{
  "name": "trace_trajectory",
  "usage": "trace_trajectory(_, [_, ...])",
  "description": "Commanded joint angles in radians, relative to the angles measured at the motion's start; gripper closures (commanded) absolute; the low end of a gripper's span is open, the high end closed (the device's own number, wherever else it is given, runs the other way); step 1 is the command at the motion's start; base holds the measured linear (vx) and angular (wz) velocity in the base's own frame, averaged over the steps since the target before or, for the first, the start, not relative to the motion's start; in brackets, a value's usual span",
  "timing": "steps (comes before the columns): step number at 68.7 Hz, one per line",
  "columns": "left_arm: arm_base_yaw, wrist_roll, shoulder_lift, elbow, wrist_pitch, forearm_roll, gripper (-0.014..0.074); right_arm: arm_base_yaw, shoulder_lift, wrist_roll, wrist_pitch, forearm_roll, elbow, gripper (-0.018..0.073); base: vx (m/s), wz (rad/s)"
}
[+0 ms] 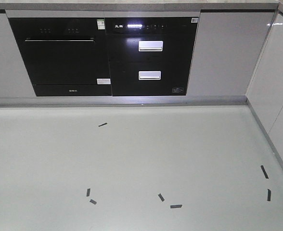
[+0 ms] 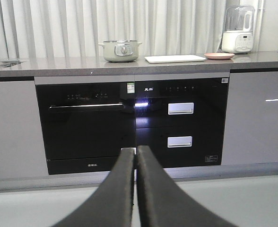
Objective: Transfer vegetables to tray and serve
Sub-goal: 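Drive the base forward to the counter with both arms stowed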
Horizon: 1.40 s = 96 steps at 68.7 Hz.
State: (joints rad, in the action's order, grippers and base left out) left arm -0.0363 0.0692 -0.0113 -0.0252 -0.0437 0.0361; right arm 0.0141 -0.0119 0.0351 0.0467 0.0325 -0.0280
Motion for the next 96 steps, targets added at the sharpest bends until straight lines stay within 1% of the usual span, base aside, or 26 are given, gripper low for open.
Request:
trace_trajectory(1, [-0.001,0.004,-0.014,-0.028,0.074,-0.008,0.0602,-0.006,-0.005,0.01,-0.077,0.007,-0.015,0.0565,0.0,0.0])
trace_trajectory(64, [-0.001,0.004,-0.014,-0.028,0.074,-0.008,0.0602,-0.006,-0.005,0.01,-0.077,0.007,-0.015,0.0565,0.0,0.01])
trace_trajectory(96, [-0.001,0.004,-0.014,-0.028,0.074,-0.008,0.0602,-0.006,-0.005,0.01,-0.077,0.007,-0.015,0.0565,0.1,0.04])
